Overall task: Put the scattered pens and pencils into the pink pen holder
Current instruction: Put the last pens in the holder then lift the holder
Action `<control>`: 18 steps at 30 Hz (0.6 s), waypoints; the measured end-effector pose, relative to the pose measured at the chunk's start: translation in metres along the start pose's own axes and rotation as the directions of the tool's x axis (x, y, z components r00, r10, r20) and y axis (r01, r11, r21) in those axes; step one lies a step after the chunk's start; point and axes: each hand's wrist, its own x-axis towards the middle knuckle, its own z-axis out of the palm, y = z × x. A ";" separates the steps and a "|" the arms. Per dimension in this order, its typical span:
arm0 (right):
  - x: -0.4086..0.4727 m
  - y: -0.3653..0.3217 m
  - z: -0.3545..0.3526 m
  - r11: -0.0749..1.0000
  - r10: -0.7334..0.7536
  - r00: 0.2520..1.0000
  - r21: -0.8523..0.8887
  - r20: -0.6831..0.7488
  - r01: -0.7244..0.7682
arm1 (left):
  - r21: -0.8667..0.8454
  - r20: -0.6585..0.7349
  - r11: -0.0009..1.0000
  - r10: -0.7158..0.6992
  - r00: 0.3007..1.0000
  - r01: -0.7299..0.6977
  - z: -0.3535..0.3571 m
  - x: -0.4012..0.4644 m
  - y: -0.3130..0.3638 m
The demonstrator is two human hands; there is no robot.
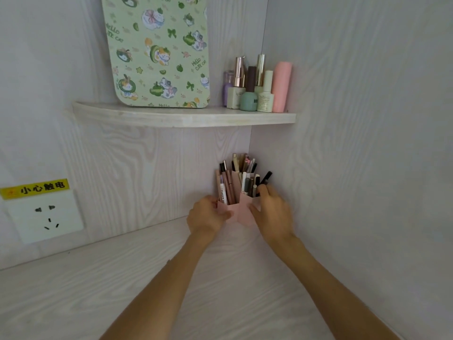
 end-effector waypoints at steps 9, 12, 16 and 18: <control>0.001 -0.004 0.003 0.999 0.047 0.999 -0.007 -0.005 -0.047 | 0.084 0.169 0.996 0.010 0.986 -0.024 -0.004 0.015 -0.001; 0.000 -0.006 0.004 0.995 0.093 0.996 0.021 -0.005 -0.093 | 0.039 0.319 0.999 0.021 0.948 -0.036 -0.017 0.002 0.000; -0.005 -0.009 0.001 0.980 0.164 0.986 0.111 0.027 -0.166 | -0.040 0.340 0.995 0.103 0.935 -0.096 -0.052 -0.035 0.000; -0.010 -0.007 -0.005 0.960 0.188 0.982 0.210 0.015 -0.187 | -0.106 0.279 0.980 0.192 0.941 -0.169 -0.073 -0.068 -0.005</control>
